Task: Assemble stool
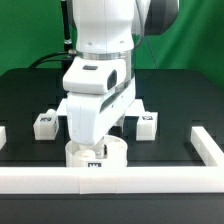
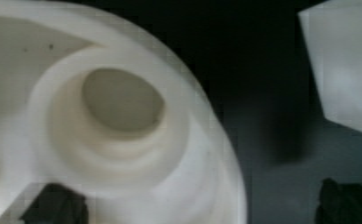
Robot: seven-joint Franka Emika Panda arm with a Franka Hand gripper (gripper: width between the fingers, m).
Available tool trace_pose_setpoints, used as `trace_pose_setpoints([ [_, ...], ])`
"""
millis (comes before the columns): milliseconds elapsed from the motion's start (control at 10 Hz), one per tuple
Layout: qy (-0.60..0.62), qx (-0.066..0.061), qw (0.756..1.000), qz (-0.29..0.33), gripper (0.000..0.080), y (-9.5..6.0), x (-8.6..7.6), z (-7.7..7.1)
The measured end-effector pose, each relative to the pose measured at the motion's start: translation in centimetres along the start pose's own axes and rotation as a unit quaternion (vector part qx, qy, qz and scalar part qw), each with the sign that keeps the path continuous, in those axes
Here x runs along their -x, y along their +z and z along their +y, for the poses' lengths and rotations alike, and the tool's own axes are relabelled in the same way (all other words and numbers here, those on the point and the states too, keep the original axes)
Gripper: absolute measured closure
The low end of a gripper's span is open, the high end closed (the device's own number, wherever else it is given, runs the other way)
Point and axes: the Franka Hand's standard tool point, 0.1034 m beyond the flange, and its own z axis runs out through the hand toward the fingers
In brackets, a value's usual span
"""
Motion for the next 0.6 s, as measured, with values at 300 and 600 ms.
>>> trace_pose_setpoints([
  [300, 0.000, 0.000, 1.000, 0.000, 0.0534, 0.04, 0.01, -0.02],
  [600, 0.000, 0.001, 1.000, 0.000, 0.0770, -0.02, 0.00, 0.06],
])
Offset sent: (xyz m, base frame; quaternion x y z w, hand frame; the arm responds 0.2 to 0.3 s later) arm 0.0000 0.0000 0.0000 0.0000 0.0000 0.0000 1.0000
